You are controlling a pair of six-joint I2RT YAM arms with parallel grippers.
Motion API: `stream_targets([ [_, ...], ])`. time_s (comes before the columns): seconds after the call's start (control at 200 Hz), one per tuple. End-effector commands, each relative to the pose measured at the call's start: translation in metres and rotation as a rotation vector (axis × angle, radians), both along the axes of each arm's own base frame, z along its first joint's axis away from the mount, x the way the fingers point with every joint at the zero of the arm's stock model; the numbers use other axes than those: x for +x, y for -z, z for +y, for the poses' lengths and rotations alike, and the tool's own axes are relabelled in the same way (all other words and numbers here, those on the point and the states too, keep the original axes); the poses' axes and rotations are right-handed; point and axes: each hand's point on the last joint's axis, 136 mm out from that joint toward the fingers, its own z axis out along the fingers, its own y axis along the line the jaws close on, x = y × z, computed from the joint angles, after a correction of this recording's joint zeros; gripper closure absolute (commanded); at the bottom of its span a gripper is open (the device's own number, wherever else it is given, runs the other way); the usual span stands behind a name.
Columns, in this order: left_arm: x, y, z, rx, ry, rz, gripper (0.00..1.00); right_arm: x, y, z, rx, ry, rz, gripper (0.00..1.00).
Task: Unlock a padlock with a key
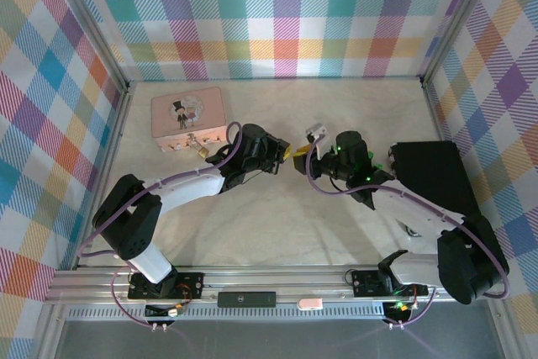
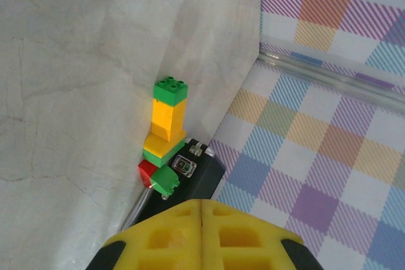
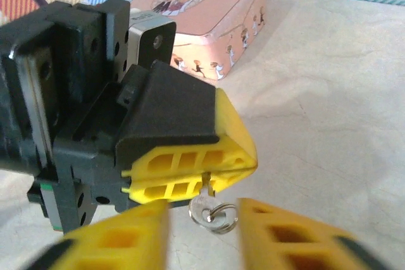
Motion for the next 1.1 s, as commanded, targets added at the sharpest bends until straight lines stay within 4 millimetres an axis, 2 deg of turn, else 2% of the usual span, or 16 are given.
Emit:
stream_targets([
  [0.0, 0.016, -0.033, -0.006, -0.006, 0.044, -0.188, 1.00, 0.011, -0.027, -0.006, 0.086, 0.113, 0.051, 0.49],
  [0.09, 0.024, -0.047, -0.005, 0.002, 0.081, -0.316, 1.00, 0.014, -0.026, -0.012, 0.139, 0.178, 0.144, 0.34],
  [0.145, 0.028, -0.053, -0.003, 0.009, 0.093, -0.369, 1.00, 0.014, -0.028, -0.014, 0.179, 0.200, 0.199, 0.20],
  [0.17, 0.030, -0.055, -0.003, 0.011, 0.100, -0.396, 1.00, 0.013, -0.029, -0.015, 0.197, 0.209, 0.220, 0.10],
  [0.18, 0.030, -0.057, -0.002, 0.012, 0.103, -0.411, 1.00, 0.013, -0.029, -0.016, 0.204, 0.214, 0.229, 0.02],
  [0.19, 0.031, -0.059, -0.002, 0.013, 0.105, -0.423, 1.00, 0.012, -0.030, -0.017, 0.211, 0.219, 0.236, 0.00],
  [0.36, 0.033, -0.076, 0.009, 0.072, 0.113, -0.626, 1.00, 0.004, -0.045, -0.026, 0.335, 0.244, 0.289, 0.01],
  [0.495, 0.026, -0.101, 0.012, 0.169, 0.164, -0.808, 1.00, -0.006, -0.058, -0.028, 0.424, 0.204, 0.316, 0.00],
  [0.56, 0.020, -0.114, 0.016, 0.186, 0.166, -0.900, 1.00, -0.011, -0.063, -0.022, 0.474, 0.157, 0.330, 0.04],
  [0.655, 0.009, -0.134, 0.021, 0.198, 0.161, -1.030, 1.00, -0.014, -0.071, -0.013, 0.544, 0.095, 0.356, 0.16],
  [0.8, -0.006, -0.153, 0.030, 0.157, 0.128, -1.149, 1.00, -0.009, -0.084, -0.007, 0.644, 0.050, 0.335, 0.29],
  [0.935, -0.014, -0.156, 0.030, 0.060, 0.118, -1.185, 1.00, -0.013, -0.107, 0.001, 0.711, -0.049, 0.254, 0.41],
  [1.095, -0.018, -0.157, 0.028, -0.037, 0.097, -1.201, 1.00, -0.019, -0.118, 0.008, 0.754, -0.121, 0.207, 0.43],
])
